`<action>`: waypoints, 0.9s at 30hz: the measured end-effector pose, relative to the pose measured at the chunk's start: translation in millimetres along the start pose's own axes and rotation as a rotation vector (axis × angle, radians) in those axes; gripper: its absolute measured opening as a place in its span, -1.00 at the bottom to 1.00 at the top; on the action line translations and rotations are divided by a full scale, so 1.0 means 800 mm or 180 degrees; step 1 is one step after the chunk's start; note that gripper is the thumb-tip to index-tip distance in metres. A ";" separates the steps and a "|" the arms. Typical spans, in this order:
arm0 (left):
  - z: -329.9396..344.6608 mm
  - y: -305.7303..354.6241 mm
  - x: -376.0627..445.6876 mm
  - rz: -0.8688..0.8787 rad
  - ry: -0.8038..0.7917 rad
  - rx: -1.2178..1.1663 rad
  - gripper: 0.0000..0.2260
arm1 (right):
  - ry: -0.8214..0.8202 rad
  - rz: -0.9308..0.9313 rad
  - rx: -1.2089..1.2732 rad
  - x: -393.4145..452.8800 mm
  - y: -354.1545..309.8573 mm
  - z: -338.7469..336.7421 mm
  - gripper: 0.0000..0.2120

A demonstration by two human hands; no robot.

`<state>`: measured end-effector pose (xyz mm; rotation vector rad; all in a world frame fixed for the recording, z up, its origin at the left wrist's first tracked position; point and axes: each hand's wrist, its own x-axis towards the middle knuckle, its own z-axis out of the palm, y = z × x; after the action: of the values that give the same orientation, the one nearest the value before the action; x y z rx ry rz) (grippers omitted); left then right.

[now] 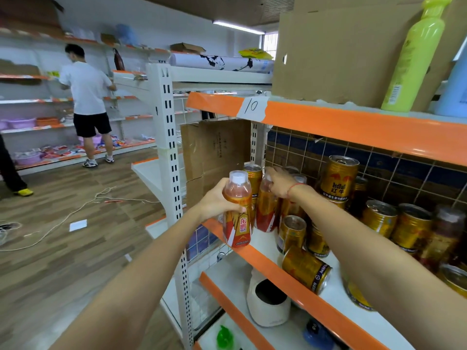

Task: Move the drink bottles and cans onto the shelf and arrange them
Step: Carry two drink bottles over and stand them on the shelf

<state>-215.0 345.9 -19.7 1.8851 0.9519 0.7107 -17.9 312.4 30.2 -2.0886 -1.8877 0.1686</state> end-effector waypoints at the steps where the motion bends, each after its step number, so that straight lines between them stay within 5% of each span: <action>1: 0.000 0.000 0.000 -0.0007 -0.0009 0.0026 -0.35 | -0.0016 -0.0004 0.0010 0.001 -0.001 -0.001 -0.46; 13: 0.004 -0.009 0.003 -0.0028 -0.0126 0.0082 -0.33 | 0.0280 -0.0289 -0.0232 -0.009 -0.007 -0.009 -0.79; 21: 0.004 -0.010 0.002 -0.0040 -0.0119 0.0161 -0.31 | 0.0606 0.0008 0.0166 0.000 0.006 -0.020 -0.76; 27: 0.009 -0.011 0.002 -0.0038 -0.0128 0.0119 -0.28 | 0.0016 -0.0065 0.0294 -0.016 0.001 -0.016 -0.51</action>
<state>-211.1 346.9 -30.7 1.9178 0.9562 0.6497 -14.5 297.8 40.6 -2.0066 -1.8613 0.2408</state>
